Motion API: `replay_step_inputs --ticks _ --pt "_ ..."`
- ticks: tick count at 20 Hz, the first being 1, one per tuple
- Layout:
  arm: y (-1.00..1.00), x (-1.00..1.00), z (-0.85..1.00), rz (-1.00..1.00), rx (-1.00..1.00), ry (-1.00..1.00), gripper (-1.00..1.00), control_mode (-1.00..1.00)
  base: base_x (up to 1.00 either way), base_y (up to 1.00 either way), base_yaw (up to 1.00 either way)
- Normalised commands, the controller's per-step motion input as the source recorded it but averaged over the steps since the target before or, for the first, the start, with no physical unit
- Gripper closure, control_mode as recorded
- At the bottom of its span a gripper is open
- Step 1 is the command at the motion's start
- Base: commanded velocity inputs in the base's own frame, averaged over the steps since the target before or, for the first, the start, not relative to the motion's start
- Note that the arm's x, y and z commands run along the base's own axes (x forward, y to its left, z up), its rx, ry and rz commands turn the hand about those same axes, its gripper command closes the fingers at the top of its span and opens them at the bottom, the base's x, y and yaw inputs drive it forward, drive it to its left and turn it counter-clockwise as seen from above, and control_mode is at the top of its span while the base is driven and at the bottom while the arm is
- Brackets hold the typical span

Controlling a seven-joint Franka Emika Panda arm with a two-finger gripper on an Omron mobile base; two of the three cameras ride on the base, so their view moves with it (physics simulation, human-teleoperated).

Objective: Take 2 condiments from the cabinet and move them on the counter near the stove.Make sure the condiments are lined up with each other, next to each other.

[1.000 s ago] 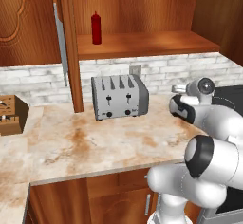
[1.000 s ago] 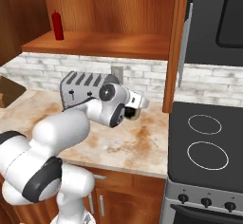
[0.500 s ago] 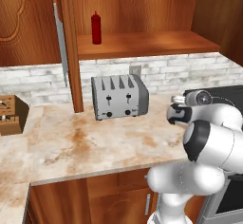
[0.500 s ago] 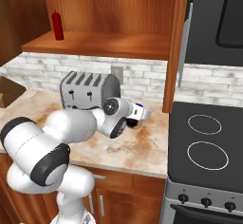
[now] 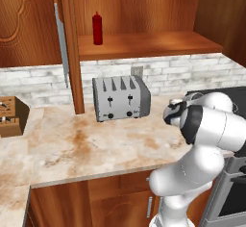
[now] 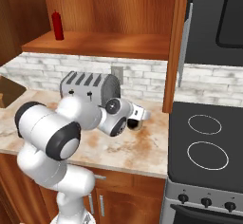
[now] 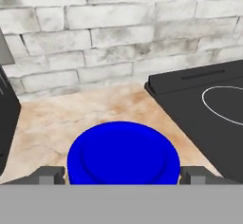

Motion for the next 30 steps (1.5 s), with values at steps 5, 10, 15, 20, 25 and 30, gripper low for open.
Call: replay_step_inputs --ticks 5,10,15,20,25,30 --pt "0.0 0.26 -0.18 0.0 0.0 0.07 1.0 -1.0 0.0 0.0 0.0" --pt "0.0 0.16 -0.24 0.0 0.0 0.02 1.0 -1.0 0.0 0.0 0.0" --pt "0.0 0.07 -0.32 0.0 0.0 0.0 1.0 -1.0 0.0 0.0 0.0" --pt "0.0 0.07 -0.36 0.0 0.0 0.0 1.0 -1.0 0.0 0.0 0.0" --pt "0.0 0.02 -0.39 0.0 0.0 0.0 1.0 -1.0 0.0 0.0 0.0" --pt "0.0 -0.44 -0.37 0.0 0.0 0.0 -1.0 -1.0 0.0 0.0 0.0"
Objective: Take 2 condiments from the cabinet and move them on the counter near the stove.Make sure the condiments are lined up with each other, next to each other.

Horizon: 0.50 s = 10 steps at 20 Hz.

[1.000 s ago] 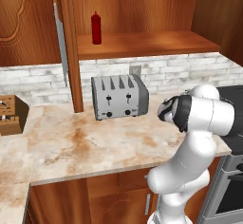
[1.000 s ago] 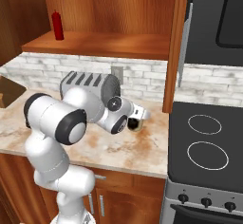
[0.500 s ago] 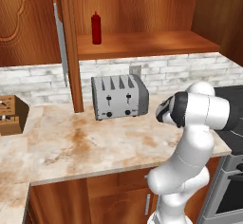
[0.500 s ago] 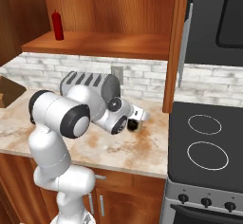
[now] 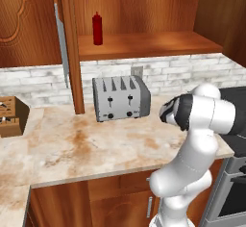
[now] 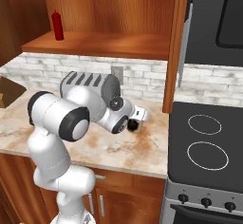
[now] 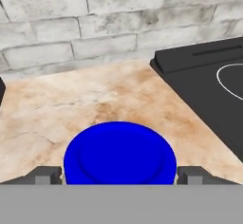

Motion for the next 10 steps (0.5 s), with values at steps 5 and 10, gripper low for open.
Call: replay_step_inputs --ticks 5,10 --pt "0.03 -0.61 -0.17 0.0 0.0 0.0 -1.0 -1.0 0.0 0.0 0.0" --pt "0.38 -0.39 -0.03 0.0 0.0 0.08 -1.0 -1.0 0.0 0.0 0.0"
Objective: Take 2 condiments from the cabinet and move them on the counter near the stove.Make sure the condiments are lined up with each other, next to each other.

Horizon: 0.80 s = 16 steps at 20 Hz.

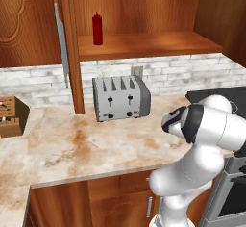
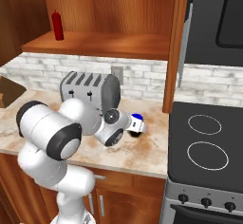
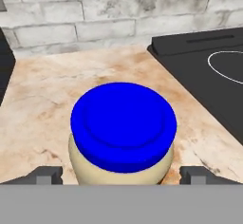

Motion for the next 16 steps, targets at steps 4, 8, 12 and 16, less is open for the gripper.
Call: replay_step_inputs --ticks 4,8,12,16 --pt "0.27 -0.66 -0.05 0.0 0.0 0.06 -1.0 -1.0 0.0 0.0 0.0" --pt "0.24 -0.81 0.29 0.0 0.0 0.0 -1.0 -1.0 0.0 0.0 0.0" --pt "0.16 -0.72 1.0 0.03 0.0 -0.14 -1.0 -1.0 0.0 0.0 0.0" --pt "0.18 -0.51 1.0 0.06 0.0 -0.03 -1.0 -1.0 0.0 0.0 0.0"
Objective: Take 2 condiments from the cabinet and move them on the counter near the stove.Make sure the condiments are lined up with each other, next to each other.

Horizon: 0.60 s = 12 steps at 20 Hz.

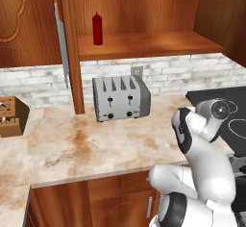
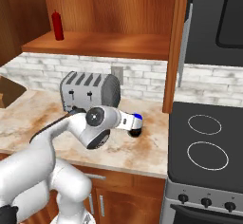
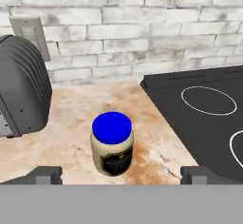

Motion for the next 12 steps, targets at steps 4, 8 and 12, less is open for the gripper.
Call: replay_step_inputs --ticks 4,8,12 --pt "0.4 -0.45 1.0 0.08 0.0 0.09 -1.0 -1.0 0.0 0.0 0.0" --pt "0.65 -0.53 0.91 0.11 0.0 0.03 -1.0 -1.0 0.0 0.0 0.0" --pt "0.85 -0.73 0.75 0.13 0.0 0.0 -1.0 -1.0 0.0 0.0 0.0"
